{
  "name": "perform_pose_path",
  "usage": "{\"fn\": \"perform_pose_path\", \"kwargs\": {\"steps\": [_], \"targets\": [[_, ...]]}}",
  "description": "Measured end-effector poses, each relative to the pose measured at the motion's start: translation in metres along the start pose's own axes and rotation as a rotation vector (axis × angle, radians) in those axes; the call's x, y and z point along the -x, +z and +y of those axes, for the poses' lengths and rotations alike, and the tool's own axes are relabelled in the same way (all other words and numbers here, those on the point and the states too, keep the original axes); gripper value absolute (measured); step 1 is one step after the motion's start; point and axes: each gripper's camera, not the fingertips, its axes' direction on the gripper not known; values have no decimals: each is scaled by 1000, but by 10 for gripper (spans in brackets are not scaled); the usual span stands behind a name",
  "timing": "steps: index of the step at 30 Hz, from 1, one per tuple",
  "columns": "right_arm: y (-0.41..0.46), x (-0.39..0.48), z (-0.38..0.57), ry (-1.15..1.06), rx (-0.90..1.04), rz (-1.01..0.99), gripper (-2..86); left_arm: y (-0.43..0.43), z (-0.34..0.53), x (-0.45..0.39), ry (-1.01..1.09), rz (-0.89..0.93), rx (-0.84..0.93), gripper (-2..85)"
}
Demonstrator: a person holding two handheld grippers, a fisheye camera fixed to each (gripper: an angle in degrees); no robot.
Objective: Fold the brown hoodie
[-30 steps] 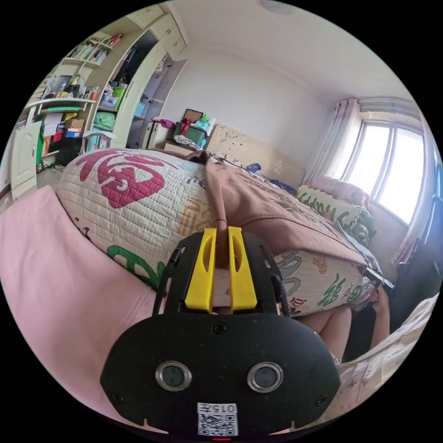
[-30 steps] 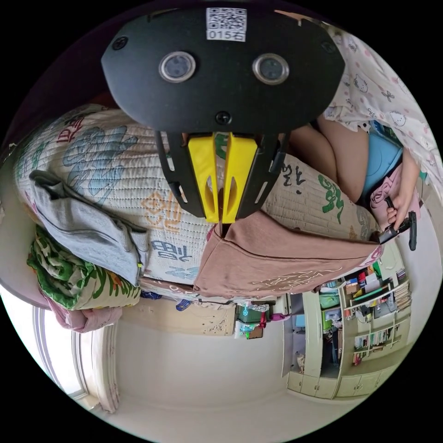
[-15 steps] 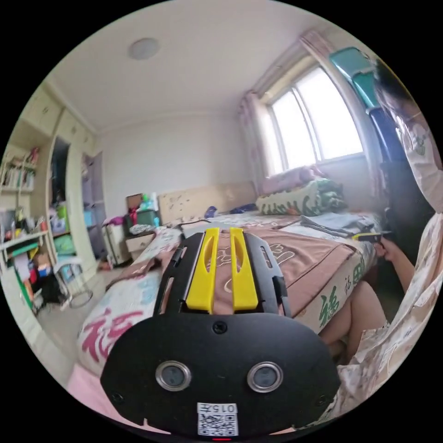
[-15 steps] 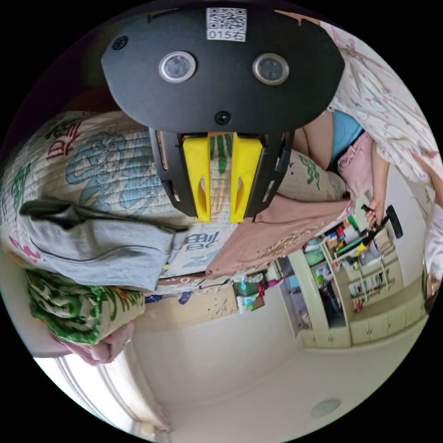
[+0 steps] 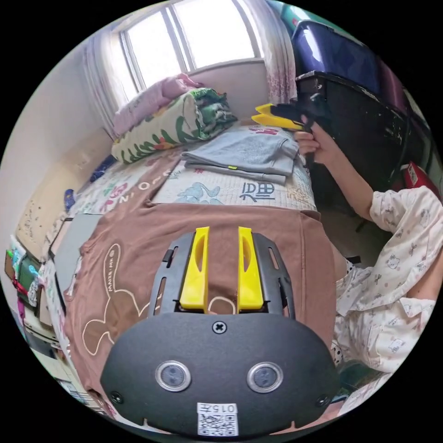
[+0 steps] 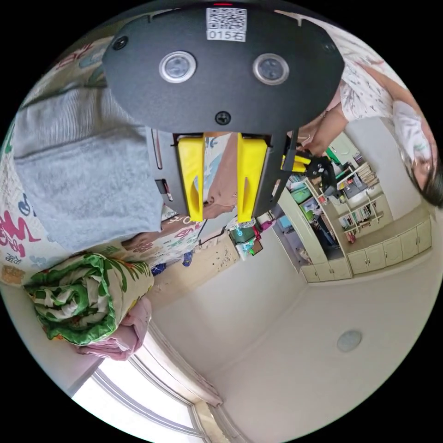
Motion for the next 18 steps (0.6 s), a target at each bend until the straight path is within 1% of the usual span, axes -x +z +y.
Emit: {"fn": "perform_pose_path", "kwargs": {"steps": [2,6,8,9,11,13,15,18], "targets": [[29,-8,-70,63,18,28,122,-17,3,37,-42,18,-20,95],[80,-35,-163,210,20,73,133,-48,11,76,-85,-34,13,96],[121,-54,-215,310,34,121,136,-66,13,100,-122,-2,-1,96],[131,-57,-227,326,43,140,138,-68,13,105,-129,6,2,96],[171,-77,-268,432,73,195,149,-69,9,121,-132,17,58,97],[193,-91,-287,519,65,162,157,-64,5,130,-126,32,122,98],[209,-99,-302,581,48,160,162,-68,0,137,-125,36,134,99],[229,-102,-331,625,49,277,169,-74,-4,146,-128,32,135,101]]}}
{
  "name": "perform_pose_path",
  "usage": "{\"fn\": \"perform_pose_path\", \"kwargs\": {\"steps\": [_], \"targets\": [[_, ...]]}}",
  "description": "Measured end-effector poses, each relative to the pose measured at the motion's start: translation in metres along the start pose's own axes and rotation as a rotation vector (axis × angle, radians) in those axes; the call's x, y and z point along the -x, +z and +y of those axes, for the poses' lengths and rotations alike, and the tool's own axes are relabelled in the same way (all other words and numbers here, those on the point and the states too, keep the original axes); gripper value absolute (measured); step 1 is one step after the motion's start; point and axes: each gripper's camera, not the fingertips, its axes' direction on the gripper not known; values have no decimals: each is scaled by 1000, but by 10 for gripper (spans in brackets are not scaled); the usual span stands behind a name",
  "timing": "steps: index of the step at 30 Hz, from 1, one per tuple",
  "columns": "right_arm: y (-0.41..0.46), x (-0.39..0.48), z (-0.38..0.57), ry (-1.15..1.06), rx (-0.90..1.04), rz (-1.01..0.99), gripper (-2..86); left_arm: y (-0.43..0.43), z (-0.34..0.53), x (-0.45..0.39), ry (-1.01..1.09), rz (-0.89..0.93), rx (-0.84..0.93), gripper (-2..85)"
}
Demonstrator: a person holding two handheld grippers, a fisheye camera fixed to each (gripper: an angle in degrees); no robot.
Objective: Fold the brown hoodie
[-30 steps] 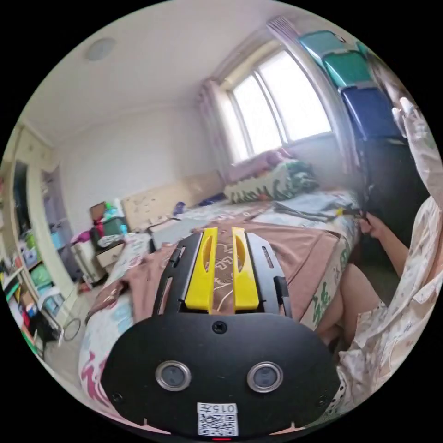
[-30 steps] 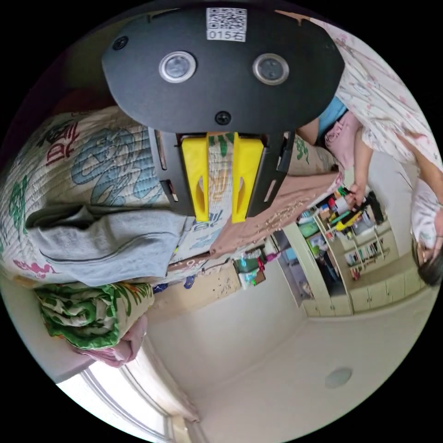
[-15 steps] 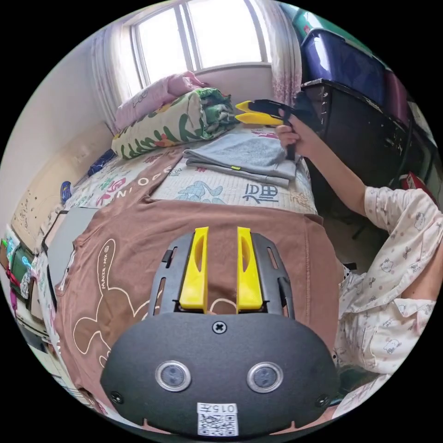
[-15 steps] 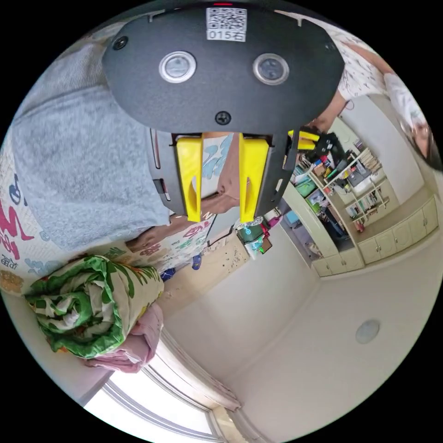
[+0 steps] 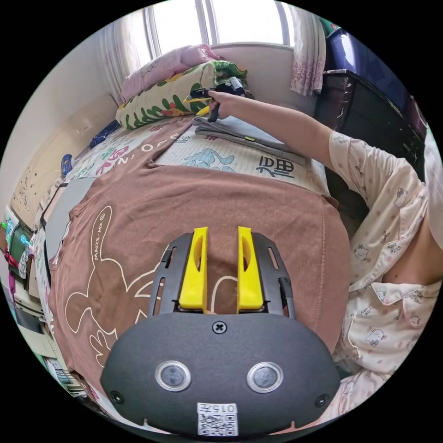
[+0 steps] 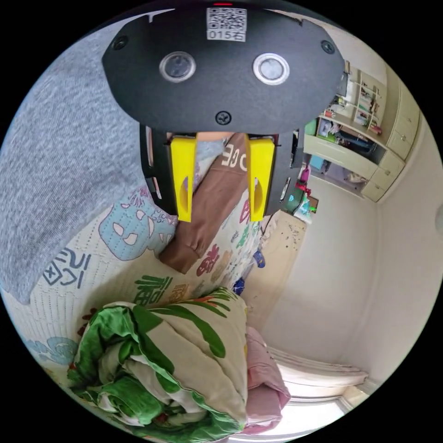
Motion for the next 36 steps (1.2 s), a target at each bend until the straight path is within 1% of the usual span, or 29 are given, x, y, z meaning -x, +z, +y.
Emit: {"fn": "perform_pose_path", "kwargs": {"steps": [2,4,7,9,11,15,19,21,22,23,24,26,27,29,30,31,32,33,34,35,36], "targets": [[6,7,-12,56,-42,43,169,-3,-2,8,-14,7,1,107],[12,2,-15,94,-69,34,162,-3,-3,14,-36,16,3,113],[29,-21,-14,146,-29,47,130,1,-4,21,-54,40,7,118],[25,-29,-8,174,-36,8,109,5,-3,21,-58,48,8,118],[23,-26,5,167,-9,43,84,12,-2,19,-58,51,7,118],[17,-23,39,109,7,51,49,28,3,12,-56,50,6,118],[-11,-27,103,26,-88,41,44,53,12,3,-63,55,3,120],[-25,-10,139,-101,-151,63,43,67,18,3,-84,82,1,124],[-32,11,168,-213,-184,79,43,74,25,5,-106,104,-19,127],[-39,38,201,-328,-199,79,43,78,36,10,-148,129,-66,131],[-41,53,220,-389,-201,69,43,79,43,14,-174,148,-99,132],[-50,116,312,-630,-158,-15,44,80,78,37,-334,228,-289,136],[-51,130,337,-687,-135,-42,44,81,89,44,-388,247,-345,138],[-56,171,446,-904,9,-146,44,93,143,73,-625,375,-570,151],[-56,176,475,-951,59,-168,44,100,157,80,-686,414,-619,156],[-56,178,532,-1038,167,-204,44,116,182,89,-791,493,-695,166],[-55,173,589,-1129,292,-227,44,135,200,96,-856,564,-730,177],[-55,167,617,-1174,351,-232,44,144,205,97,-879,586,-732,181],[-55,151,671,-1250,452,-233,44,162,211,98,-914,599,-715,191],[-59,133,718,-1323,520,-231,44,178,214,95,-938,592,-689,199],[-62,124,738,-1357,545,-225,44,185,214,92,-945,595,-681,203]]}}
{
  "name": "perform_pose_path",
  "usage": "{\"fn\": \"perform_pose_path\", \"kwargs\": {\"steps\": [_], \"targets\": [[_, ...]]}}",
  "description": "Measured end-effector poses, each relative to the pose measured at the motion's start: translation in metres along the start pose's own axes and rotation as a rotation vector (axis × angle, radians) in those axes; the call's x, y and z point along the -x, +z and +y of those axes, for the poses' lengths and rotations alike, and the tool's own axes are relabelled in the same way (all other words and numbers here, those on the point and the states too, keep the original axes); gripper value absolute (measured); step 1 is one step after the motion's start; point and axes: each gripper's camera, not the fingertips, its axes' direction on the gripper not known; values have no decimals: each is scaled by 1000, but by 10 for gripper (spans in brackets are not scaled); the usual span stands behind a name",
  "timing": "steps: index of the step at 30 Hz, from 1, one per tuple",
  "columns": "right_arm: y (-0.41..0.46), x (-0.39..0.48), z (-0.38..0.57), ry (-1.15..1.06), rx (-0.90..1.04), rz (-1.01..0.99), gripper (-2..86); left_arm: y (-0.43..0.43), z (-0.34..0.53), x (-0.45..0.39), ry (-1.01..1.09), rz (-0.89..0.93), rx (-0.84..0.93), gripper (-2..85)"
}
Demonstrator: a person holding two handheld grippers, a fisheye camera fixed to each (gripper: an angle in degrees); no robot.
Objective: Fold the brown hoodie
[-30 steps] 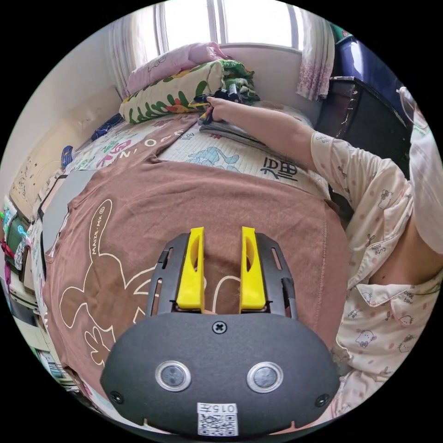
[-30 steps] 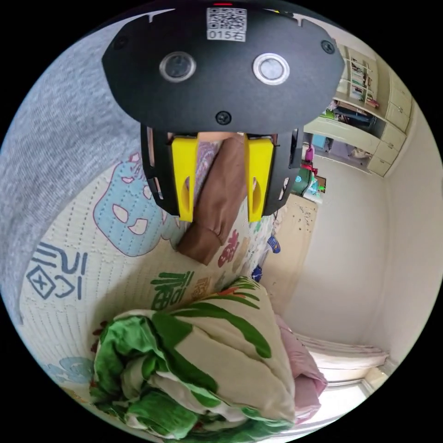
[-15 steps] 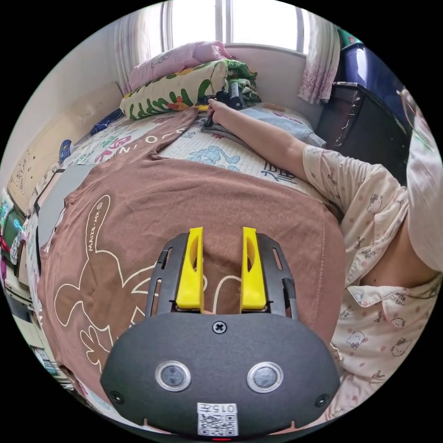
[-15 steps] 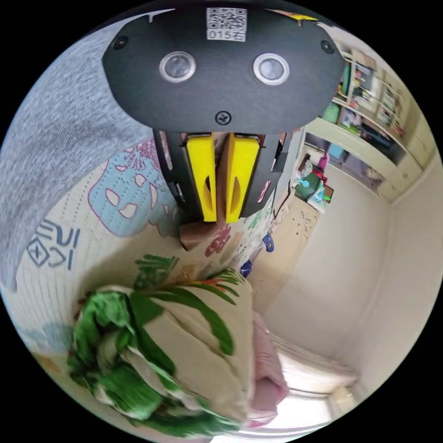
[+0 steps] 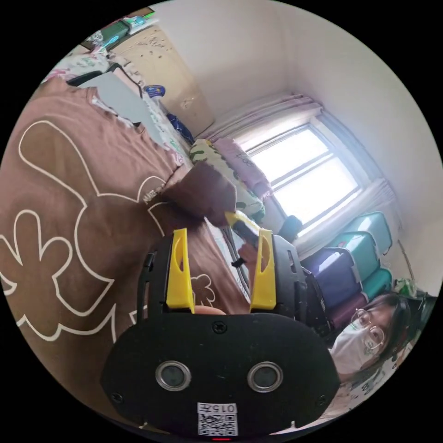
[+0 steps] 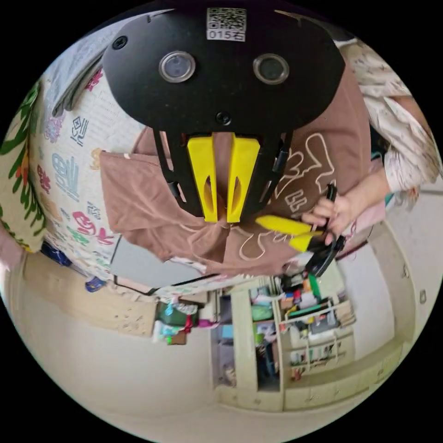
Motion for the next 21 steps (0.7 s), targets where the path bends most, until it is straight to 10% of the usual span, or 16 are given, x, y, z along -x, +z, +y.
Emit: {"fn": "perform_pose_path", "kwargs": {"steps": [21], "targets": [[141,144,228,-397,108,-8,67,186,76,-30,27,-118,191,65]]}}
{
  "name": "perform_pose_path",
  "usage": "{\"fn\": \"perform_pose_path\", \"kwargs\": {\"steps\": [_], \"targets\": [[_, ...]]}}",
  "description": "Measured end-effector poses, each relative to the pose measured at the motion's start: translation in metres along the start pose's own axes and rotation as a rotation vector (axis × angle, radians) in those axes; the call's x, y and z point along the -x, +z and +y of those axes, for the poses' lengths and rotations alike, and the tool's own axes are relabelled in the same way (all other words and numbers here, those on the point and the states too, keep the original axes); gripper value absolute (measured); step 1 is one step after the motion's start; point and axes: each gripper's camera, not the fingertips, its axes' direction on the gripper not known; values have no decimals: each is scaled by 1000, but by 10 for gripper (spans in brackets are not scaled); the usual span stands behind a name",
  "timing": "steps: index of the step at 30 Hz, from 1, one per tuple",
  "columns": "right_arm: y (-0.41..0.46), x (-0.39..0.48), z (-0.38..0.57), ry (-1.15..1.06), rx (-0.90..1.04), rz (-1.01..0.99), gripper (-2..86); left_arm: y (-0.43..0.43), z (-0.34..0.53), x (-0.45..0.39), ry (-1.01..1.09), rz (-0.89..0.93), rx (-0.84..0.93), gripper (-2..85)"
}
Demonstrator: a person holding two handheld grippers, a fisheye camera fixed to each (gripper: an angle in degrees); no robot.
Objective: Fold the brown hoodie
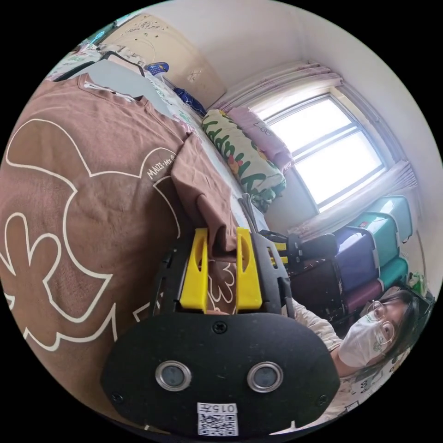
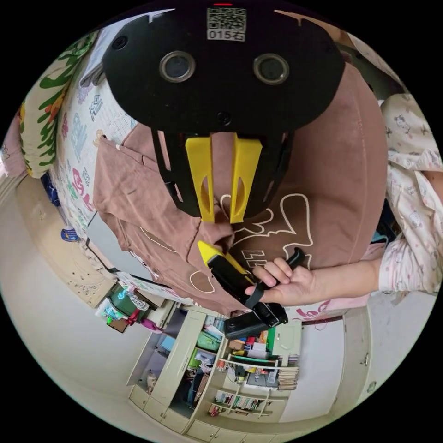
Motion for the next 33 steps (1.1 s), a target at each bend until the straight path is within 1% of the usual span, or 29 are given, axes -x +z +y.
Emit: {"fn": "perform_pose_path", "kwargs": {"steps": [2,4,7,8,10,13,15,17,20,24,28,31,33], "targets": [[-5,-27,13,55,-78,-105,80,11,1,-21,31,5,-24,18],[-15,-56,28,132,-160,-121,88,15,2,-46,67,6,-50,8],[-25,-108,67,307,-241,11,91,15,4,-103,148,-29,-105,2],[-22,-127,82,372,-235,63,92,12,5,-127,183,-48,-129,1],[-12,-154,99,460,-198,102,95,7,9,-162,232,-87,-118,0],[13,-190,115,578,-171,84,99,-13,33,-211,284,-147,-127,0],[30,-200,114,590,-158,61,99,-28,56,-231,282,-163,-168,-1],[56,-203,104,584,-115,93,100,-37,88,-247,270,-197,-201,-1],[89,-197,81,522,-49,135,104,-29,119,-252,212,-237,-169,-1],[129,-191,50,449,29,229,106,-24,142,-259,163,-208,-206,-1],[179,-220,11,408,118,350,99,-5,146,-272,88,-187,-203,-1],[217,-249,-9,363,216,301,88,10,144,-293,59,-182,-191,-2],[222,-265,-5,379,171,274,79,18,142,-311,60,-207,-190,-2]]}}
